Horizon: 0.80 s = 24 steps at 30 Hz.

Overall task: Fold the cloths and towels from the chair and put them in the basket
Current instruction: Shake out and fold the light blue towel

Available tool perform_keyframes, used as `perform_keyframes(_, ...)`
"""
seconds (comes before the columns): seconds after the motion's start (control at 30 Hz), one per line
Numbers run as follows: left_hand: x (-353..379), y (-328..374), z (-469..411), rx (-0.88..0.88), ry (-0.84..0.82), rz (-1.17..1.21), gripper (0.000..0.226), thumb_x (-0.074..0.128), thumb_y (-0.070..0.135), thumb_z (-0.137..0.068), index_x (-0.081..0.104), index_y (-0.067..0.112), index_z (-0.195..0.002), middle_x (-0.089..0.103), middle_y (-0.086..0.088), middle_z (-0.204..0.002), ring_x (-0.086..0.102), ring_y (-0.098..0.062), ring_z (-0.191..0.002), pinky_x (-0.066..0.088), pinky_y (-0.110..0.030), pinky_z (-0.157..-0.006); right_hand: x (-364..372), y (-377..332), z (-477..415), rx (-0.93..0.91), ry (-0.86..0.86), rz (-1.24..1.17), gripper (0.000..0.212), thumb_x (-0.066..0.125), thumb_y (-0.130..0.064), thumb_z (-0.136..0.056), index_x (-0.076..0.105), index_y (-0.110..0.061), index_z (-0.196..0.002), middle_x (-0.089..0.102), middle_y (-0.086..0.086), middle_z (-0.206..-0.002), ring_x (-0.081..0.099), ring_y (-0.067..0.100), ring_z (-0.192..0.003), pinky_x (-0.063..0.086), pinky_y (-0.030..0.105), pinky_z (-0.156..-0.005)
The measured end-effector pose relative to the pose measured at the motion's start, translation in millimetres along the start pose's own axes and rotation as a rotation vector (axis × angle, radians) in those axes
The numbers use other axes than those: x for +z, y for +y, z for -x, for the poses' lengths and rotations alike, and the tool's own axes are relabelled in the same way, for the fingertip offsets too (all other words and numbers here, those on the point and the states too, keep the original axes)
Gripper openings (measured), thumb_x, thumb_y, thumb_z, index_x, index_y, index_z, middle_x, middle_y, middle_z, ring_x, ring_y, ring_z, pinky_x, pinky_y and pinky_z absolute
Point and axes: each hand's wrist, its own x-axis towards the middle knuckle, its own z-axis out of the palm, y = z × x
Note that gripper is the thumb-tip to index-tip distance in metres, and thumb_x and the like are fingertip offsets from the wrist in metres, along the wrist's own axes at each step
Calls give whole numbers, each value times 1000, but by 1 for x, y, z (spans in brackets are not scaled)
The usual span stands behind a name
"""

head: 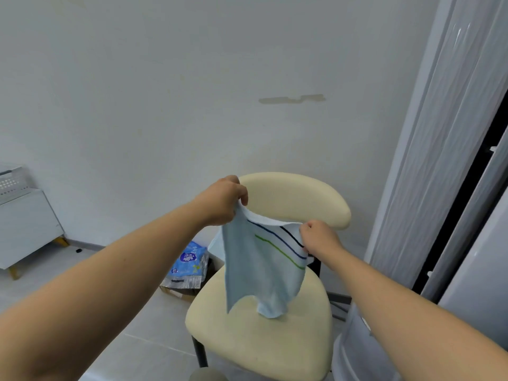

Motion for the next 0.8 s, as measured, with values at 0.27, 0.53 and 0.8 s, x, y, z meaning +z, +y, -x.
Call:
perform_keyframes(0.27,15,-19,6,-269,-106,-97,52,57,-3,-83,59,13,-132,56,-9,-126,58,-27,-113,51,-35,-95,-20,-14,-8,-163,8,428,17,54,-20,-87,58,-7,-77,60,14,-86,61,33,-84,46,30,-69)
perform_keyframes(0.53,13,-30,22,-391,-167,-364,15,53,-6,-82,50,7,-75,49,-8,-84,56,-28,-77,49,-31,-67,-39,-12,-12,-472,137,630,24,46,9,-82,55,-9,-96,49,11,-105,50,32,-87,40,38,-63)
perform_keyframes(0.8,20,-48,24,-464,40,-324,19,47,-3,-82,53,12,-92,47,-5,-82,51,-29,-75,43,-36,-64,-36,-22,-10,-379,283,246,29,50,9,-74,53,-19,-70,60,2,-87,55,26,-84,46,34,-68)
